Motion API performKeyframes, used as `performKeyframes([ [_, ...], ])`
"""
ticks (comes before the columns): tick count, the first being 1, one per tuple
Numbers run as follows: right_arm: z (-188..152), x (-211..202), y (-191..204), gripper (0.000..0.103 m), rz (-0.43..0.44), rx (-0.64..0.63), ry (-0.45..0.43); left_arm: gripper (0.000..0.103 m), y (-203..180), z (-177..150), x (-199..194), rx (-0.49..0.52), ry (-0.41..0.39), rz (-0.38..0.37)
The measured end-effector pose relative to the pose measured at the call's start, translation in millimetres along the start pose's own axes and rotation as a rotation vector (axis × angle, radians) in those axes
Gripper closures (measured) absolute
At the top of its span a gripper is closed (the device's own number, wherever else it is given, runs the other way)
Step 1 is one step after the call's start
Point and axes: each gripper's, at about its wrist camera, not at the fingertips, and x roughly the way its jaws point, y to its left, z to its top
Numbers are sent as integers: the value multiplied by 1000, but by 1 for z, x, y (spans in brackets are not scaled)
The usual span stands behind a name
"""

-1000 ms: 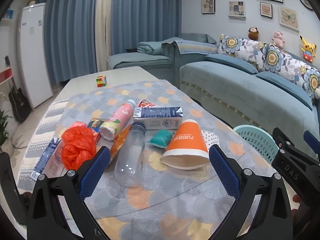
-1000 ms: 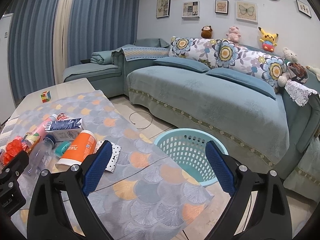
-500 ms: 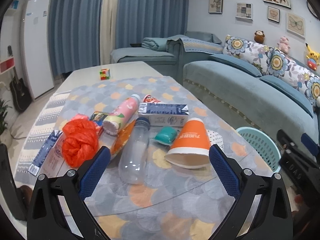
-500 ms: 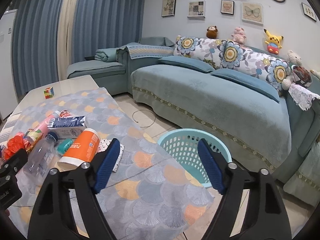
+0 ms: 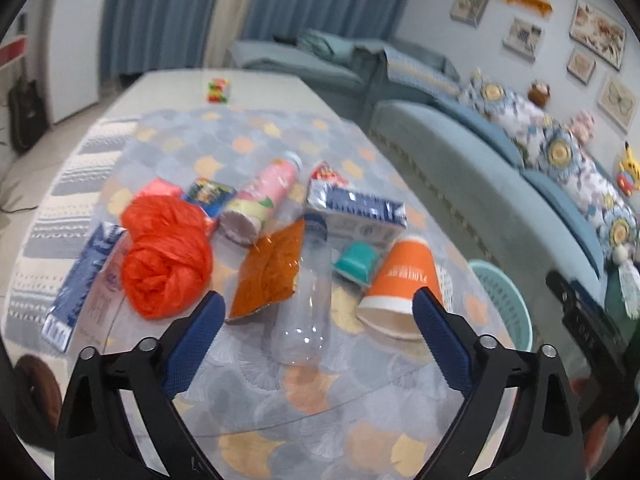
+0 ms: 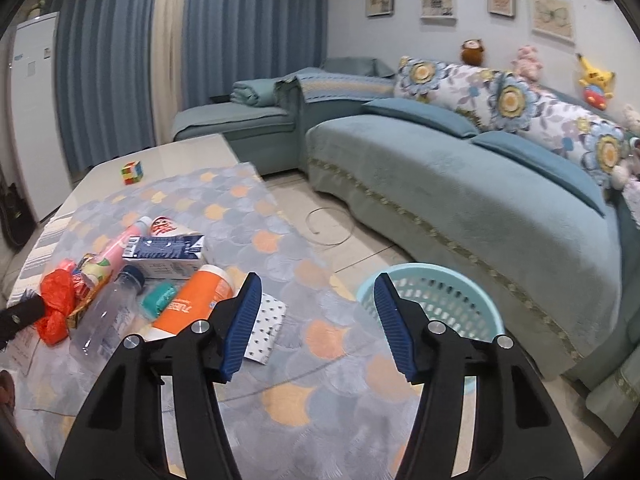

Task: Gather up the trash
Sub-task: 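Grasp the orange snack bag with the left gripper while the right grasps the orange paper cup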

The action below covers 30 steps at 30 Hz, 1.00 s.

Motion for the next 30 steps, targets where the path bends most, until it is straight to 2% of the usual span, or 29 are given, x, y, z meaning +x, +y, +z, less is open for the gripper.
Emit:
performKeyframes([
  [3,7,16,8,48,71,-34,47,14,4,6,16,25,50,20],
  [8,12,37,26,47,187,-47,108,16,8,14,58,67,184,85],
  [9,12,42,30,44,207,-48,126,20,9,15,66,74,195,103],
  [13,10,63,47,38,264,-72,192,24,17,16,83,71,224,131],
  [15,7,74,53,38,287,-80,233,26,23,17,87,42,236,96],
  [19,0,94,67,35,324,-78,309,41,32,19,87,6,244,21],
  [25,-13,121,72,34,320,-25,408,60,28,18,79,41,214,-1],
  [30,-17,133,76,33,385,32,466,78,33,21,75,15,194,-27],
])
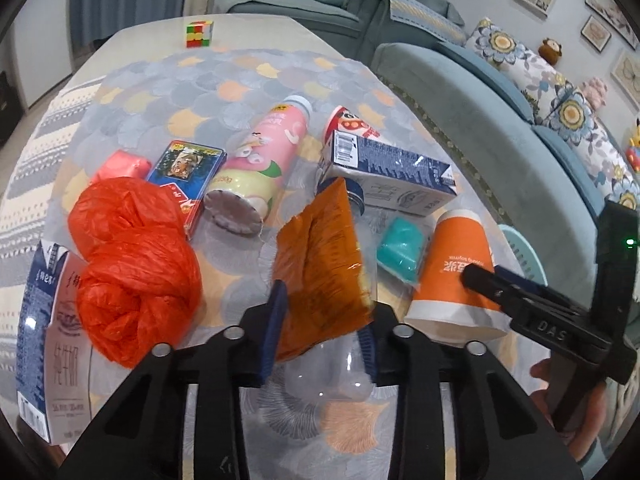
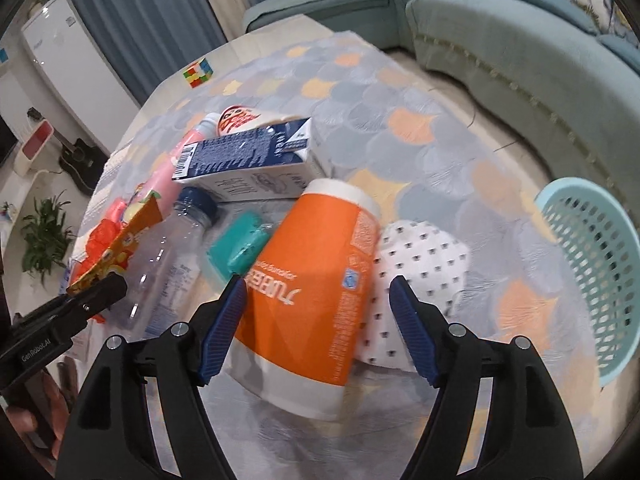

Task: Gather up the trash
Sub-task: 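Grasp the orange snack bag with the left gripper while the right grasps the orange paper cup, then carry the snack bag and paper cup over the blue basket and release both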

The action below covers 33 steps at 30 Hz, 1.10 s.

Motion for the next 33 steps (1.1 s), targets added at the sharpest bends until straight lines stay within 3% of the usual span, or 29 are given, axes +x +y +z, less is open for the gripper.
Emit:
performKeyframes([
  [9,0,27,20,33,37,36,85,88,12,4,3,-33,-40,-2],
  [12,-2,30,19,38,46,60,89,98,9,5,5,-26,-60,21],
  [16,-5,19,23,47,48,54,72,101,2,2,-5,7,-111,49],
  [24,-3,-37,18,48,76,45,-55,102,-32,2,-56,59,-247,49],
  [33,12,-134,-41,48,-41,50,-269,102,-144,12,-89,184,-321,-67],
])
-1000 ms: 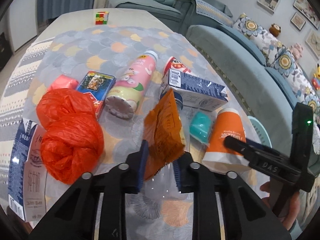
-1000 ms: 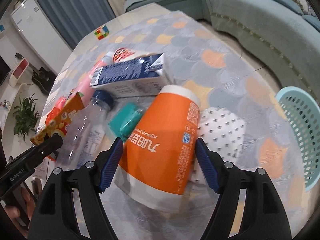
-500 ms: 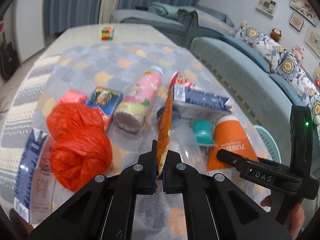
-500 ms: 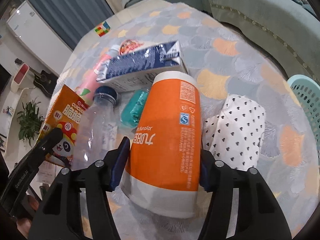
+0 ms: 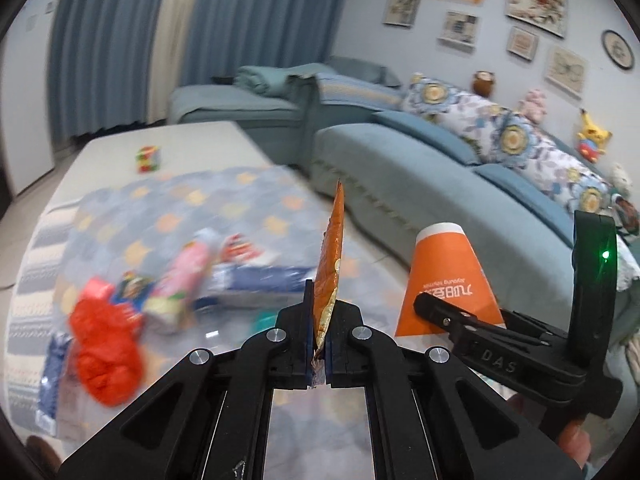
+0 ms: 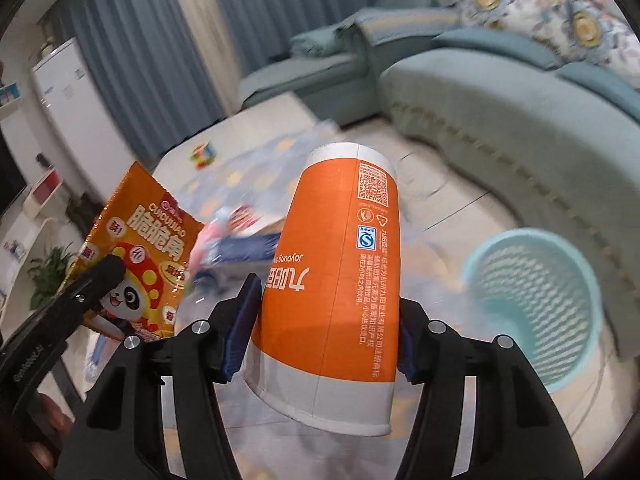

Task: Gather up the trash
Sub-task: 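Carry the snack bag and paper cup over the blue basket and release both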

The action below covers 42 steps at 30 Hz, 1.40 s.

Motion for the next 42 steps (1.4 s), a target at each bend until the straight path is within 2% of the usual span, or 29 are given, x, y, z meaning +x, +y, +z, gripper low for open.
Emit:
performKeyframes([
  [4,12,-27,-53,48,-83,41,-44,102,-54,6,14,45,0,-47],
  [9,20,-47,-127,48,-202,95,-56,102,-120,4,46,90,41,-123],
  [13,15,-40,-173,48,-290,113,-16,102,-159,-6,83,111,94,-176],
  [19,-13,-14,-228,48,-364,169,95,102,-205,-36,152,108,232,-239],
  [22,-29,-3,-256,48,-372,211,151,102,-214,-52,177,104,293,-251],
  [28,-57,27,-284,47,-358,292,235,101,-217,-82,222,81,419,-266],
  [37,-77,60,-290,46,-371,327,292,99,-206,-108,250,96,500,-245],
  [42,-82,61,-298,45,-374,364,299,70,-201,-104,245,100,483,-221],
])
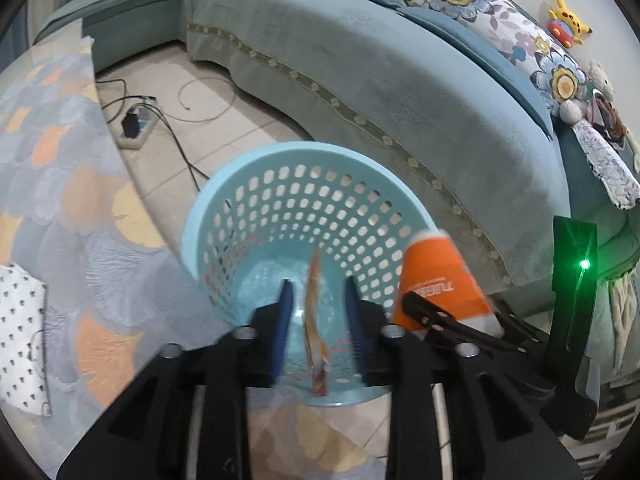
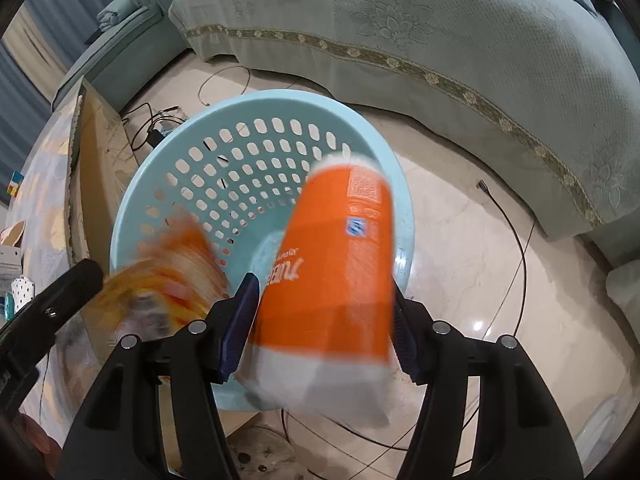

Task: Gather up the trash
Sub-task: 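Carry the snack bag and paper cup over the blue basket and release both, then move both open grippers back over the table toward the red bag and bottle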

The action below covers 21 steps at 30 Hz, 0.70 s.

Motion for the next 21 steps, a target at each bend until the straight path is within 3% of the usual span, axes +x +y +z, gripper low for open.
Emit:
performKeyframes([
  [3,-1,-5,-3,45,-1,17,-5,62,1,1,-11,-5,-24,-14],
  [7,-3,-17,-6,45,5,39,-19,58,2,0,-35,-5,-65,-25],
  [12,-10,-42,3,45,11,19,-62,48,9,-7,-84,-15,-157,-38],
  [21,-31,-117,75,45,97,-147,-221,45,51,-36,-187,-78,-318,31],
])
